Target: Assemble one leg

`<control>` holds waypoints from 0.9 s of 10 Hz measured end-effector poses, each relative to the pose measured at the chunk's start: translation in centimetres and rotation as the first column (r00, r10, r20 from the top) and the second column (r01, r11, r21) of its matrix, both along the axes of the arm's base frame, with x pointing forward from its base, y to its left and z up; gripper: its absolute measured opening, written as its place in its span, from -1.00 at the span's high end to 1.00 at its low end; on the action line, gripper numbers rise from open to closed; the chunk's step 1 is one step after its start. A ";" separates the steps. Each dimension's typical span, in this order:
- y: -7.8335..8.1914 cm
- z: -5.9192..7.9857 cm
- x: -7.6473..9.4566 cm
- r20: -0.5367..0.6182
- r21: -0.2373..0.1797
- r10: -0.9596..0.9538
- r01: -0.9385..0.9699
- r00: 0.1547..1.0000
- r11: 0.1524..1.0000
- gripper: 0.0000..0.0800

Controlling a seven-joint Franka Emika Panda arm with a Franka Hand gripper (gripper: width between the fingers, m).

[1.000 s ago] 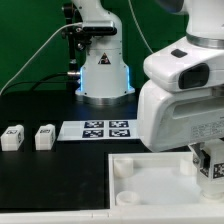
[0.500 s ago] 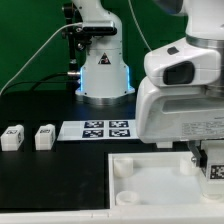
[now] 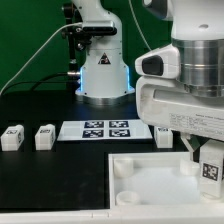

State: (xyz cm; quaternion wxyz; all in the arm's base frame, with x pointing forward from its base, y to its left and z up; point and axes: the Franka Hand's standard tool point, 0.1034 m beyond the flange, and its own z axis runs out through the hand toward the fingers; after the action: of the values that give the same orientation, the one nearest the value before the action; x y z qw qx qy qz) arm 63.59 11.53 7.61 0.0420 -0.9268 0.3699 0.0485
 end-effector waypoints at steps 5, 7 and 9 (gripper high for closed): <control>-0.2 -0.1 0.0 -0.054 -0.004 -0.636 0.637 0.770 0.771 0.27; -0.1 -0.1 -0.2 -0.052 -0.006 -0.716 0.717 0.696 0.697 0.27; 0.0 -0.1 -0.2 -0.049 -0.003 -0.695 0.696 0.717 0.718 0.09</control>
Offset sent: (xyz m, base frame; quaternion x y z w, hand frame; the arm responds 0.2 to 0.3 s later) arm 0.0077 -0.0212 -0.0025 0.0682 0.0196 0.3973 0.9149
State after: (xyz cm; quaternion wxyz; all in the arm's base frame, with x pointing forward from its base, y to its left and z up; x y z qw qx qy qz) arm 63.36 11.54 7.49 0.0555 -0.7185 0.6912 0.0539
